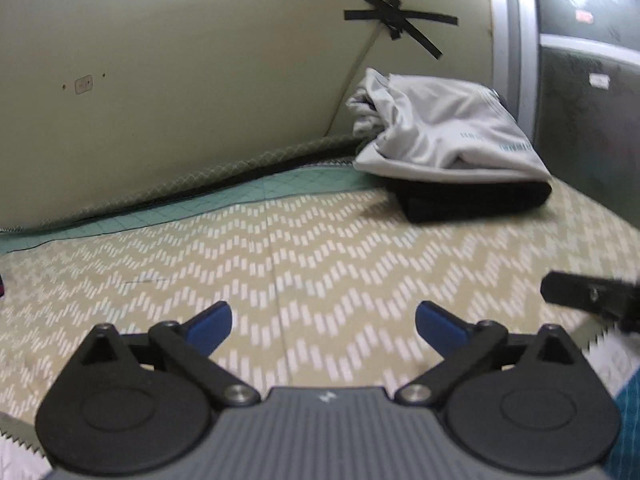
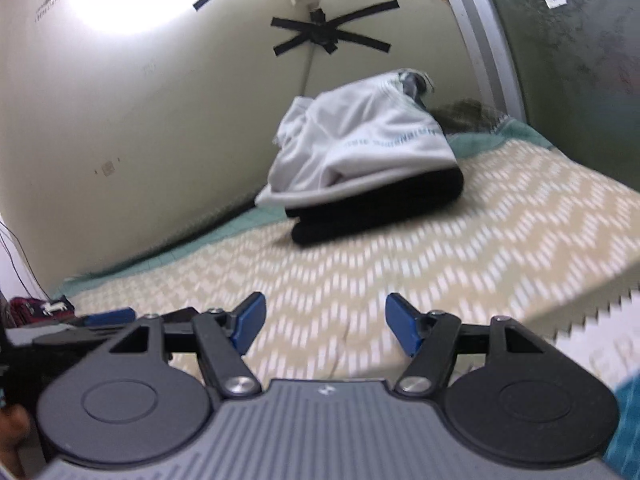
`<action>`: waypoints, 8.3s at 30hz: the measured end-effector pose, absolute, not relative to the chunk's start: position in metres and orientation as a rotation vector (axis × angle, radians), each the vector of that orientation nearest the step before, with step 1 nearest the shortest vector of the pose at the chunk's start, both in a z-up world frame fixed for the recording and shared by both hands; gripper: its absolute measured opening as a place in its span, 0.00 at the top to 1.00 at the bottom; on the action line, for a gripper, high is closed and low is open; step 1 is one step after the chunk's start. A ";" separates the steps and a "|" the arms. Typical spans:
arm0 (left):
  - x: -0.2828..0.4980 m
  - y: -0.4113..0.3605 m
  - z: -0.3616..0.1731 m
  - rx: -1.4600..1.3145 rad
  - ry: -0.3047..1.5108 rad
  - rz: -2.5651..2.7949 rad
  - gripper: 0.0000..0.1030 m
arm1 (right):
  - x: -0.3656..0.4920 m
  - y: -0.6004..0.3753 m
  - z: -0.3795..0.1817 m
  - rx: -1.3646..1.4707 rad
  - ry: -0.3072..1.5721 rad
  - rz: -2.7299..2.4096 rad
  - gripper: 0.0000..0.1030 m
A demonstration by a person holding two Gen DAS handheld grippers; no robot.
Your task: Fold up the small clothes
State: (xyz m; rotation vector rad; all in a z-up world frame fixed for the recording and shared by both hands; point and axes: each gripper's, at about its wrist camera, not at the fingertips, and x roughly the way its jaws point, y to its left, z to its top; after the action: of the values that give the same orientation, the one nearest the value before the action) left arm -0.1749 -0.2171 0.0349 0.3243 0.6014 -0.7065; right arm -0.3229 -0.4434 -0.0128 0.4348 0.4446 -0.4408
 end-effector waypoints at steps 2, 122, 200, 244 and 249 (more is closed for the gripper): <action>-0.181 -0.211 0.037 0.327 0.583 -0.696 0.00 | -0.327 -0.437 -0.014 0.423 0.441 -0.463 0.40; -0.180 -0.196 0.038 0.322 0.603 -0.624 0.00 | -0.324 -0.433 -0.020 0.424 0.439 -0.442 0.34; -0.176 -0.200 0.033 0.387 0.625 -0.566 0.00 | -0.323 -0.434 -0.018 0.426 0.434 -0.425 0.32; -0.176 -0.199 0.032 0.394 0.640 -0.553 0.00 | -0.325 -0.434 -0.017 0.422 0.425 -0.415 0.32; -0.175 -0.199 0.032 0.393 0.643 -0.552 0.00 | -0.325 -0.434 -0.017 0.422 0.425 -0.415 0.32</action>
State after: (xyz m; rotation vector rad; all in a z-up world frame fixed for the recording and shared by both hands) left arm -0.1752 -0.1988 0.0317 0.3928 0.6431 -0.5520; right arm -0.3246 -0.4338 -0.0171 0.4221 0.4249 -0.4147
